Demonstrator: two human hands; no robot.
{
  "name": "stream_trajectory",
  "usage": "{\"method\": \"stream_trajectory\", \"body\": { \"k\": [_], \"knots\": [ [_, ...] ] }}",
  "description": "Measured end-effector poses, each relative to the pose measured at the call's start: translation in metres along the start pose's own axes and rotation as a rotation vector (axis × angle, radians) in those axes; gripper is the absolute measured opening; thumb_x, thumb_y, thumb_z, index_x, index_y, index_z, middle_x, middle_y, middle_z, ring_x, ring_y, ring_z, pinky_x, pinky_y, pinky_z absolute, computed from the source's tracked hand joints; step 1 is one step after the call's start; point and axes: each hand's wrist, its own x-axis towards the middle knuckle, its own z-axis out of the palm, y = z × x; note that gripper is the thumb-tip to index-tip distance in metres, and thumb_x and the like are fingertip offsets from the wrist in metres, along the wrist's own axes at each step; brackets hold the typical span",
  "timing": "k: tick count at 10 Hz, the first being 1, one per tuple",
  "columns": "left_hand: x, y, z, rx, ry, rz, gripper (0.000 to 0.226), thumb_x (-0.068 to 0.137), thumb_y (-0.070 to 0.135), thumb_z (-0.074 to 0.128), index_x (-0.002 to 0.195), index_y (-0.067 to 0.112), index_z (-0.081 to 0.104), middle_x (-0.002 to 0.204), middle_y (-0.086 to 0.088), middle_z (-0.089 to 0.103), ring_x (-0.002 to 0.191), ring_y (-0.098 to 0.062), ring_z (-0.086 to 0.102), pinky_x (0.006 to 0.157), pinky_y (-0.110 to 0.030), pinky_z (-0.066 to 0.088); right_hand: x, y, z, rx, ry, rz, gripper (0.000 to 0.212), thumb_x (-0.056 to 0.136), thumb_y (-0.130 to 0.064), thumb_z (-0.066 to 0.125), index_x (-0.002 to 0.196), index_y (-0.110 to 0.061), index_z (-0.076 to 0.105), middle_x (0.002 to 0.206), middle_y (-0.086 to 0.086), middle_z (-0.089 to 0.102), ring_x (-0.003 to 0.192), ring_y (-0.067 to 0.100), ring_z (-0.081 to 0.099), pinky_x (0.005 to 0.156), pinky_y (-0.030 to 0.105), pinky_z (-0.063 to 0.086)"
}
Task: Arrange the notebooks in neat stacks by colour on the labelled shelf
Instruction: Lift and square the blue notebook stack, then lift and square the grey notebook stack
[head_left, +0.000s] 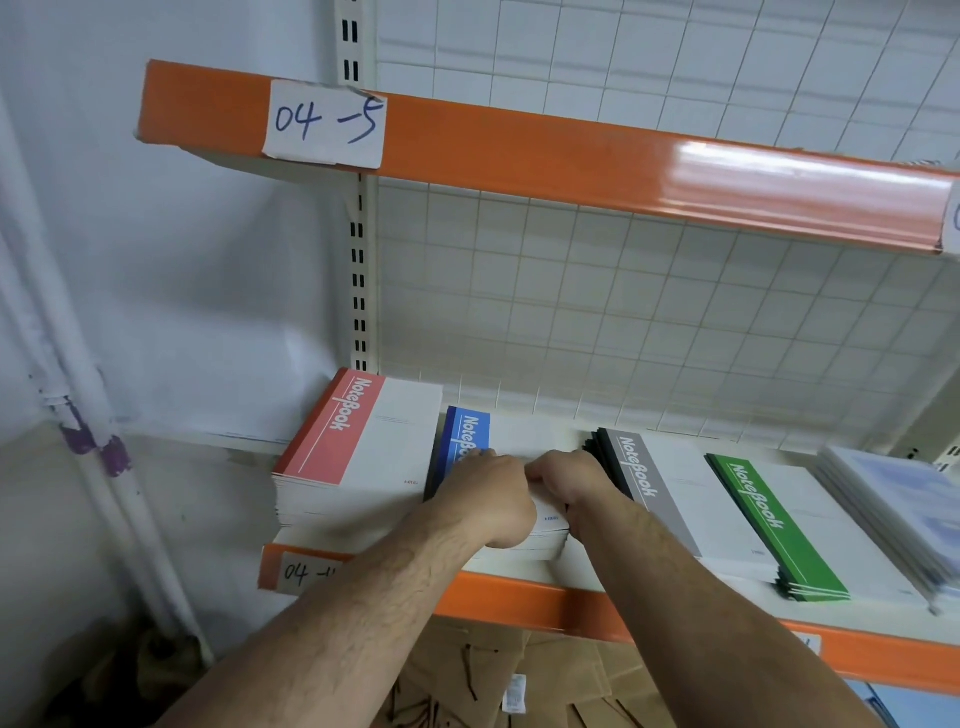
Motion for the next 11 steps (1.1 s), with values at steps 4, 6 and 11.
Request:
{"method": "stream_trajectory", "body": {
  "k": [4,6,11],
  "knots": [
    [0.002,-0.007,0.001,0.087,-0.026,0.037,0.042,0.097,0.017,0.041,0.139,0.010,0.045,0.146,-0.012,0.042,0.138,-0.030,0.034,0.112,-0.041,0.038,-0.001,-0.006,0.002,-0.060,-0.005,0.013,0.023,0.078,0.003,0.061,0.099,0.010,0.065,0.086,0.022,0.064,0.074,0.031,0.062,0.067,0.038,0.046],
    [0.004,-0.009,0.000,0.109,0.012,0.034,0.034,0.095,0.021,0.045,0.127,0.013,0.046,0.124,-0.007,0.056,0.110,-0.025,0.052,0.082,-0.034,0.048,-0.007,-0.011,0.001,-0.223,0.009,-0.008,0.007,0.084,-0.011,0.063,0.085,-0.005,0.062,0.093,0.016,0.069,0.081,0.029,0.068,0.068,0.032,0.051],
    [0.014,0.017,-0.008,0.190,0.034,0.081,0.021,0.089,0.006,0.044,0.108,0.008,0.054,0.099,-0.007,0.058,0.085,-0.022,0.055,0.059,-0.029,0.041,-0.040,-0.001,-0.047,-0.788,0.074,-0.280,0.015,0.094,-0.007,0.045,0.084,-0.010,0.057,0.089,0.008,0.058,0.087,0.026,0.051,0.078,0.030,0.045]
  ]
}}
